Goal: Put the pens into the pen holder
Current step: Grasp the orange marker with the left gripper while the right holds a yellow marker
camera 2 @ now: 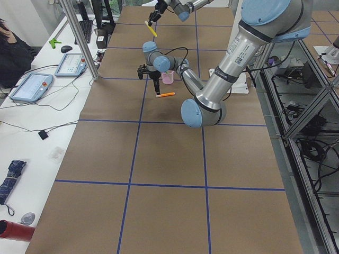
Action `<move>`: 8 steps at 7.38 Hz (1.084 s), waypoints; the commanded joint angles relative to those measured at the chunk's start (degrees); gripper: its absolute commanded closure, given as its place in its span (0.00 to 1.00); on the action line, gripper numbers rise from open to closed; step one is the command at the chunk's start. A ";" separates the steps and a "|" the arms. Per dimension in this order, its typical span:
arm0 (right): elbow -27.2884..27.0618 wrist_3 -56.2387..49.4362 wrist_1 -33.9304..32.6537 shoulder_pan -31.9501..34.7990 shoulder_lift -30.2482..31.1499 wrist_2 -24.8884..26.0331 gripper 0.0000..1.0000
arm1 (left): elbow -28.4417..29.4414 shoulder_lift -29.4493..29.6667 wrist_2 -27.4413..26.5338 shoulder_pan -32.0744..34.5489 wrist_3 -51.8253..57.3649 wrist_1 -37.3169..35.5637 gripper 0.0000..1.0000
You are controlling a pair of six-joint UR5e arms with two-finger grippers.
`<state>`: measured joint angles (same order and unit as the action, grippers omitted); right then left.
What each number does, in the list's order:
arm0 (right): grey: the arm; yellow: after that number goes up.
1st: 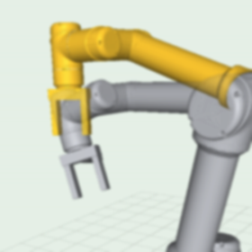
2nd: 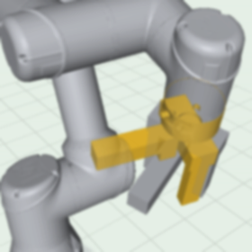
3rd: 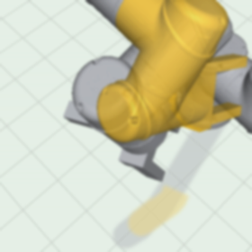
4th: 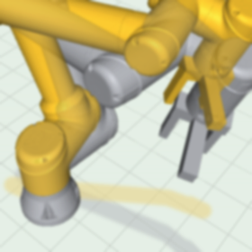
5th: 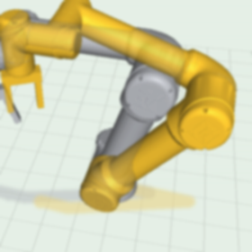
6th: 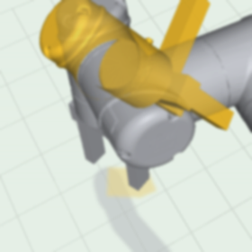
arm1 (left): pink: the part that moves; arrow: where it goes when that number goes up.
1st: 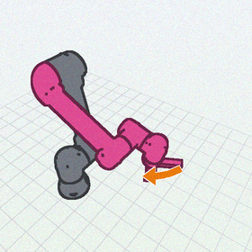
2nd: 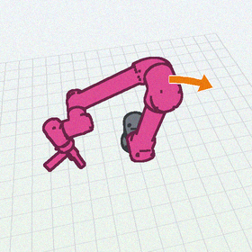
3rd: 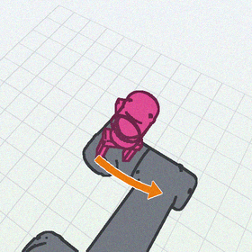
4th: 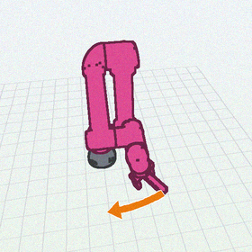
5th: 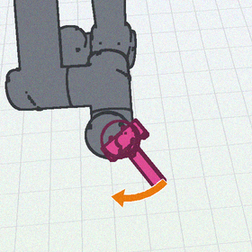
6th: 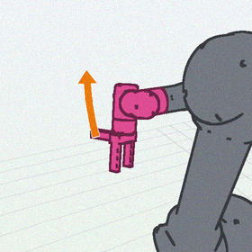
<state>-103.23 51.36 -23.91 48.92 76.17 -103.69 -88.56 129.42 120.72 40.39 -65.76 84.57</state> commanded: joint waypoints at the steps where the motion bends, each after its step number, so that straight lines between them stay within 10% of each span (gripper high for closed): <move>1: -0.22 0.05 0.00 -3.22 -0.75 3.32 1.00 | 2.85 0.30 -0.13 -1.53 -2.43 4.61 0.08; 4: -0.21 0.05 0.00 -3.92 -1.37 3.23 1.00 | 4.36 -0.05 -0.31 -2.33 -2.62 7.71 0.37; 8: -0.21 0.05 0.00 -4.36 -1.46 3.23 1.00 | 6.63 -0.05 -0.31 -3.03 -2.62 10.25 0.46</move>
<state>-103.45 51.38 -23.91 44.62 74.72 -100.46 -82.94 129.34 120.41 37.54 -68.38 93.68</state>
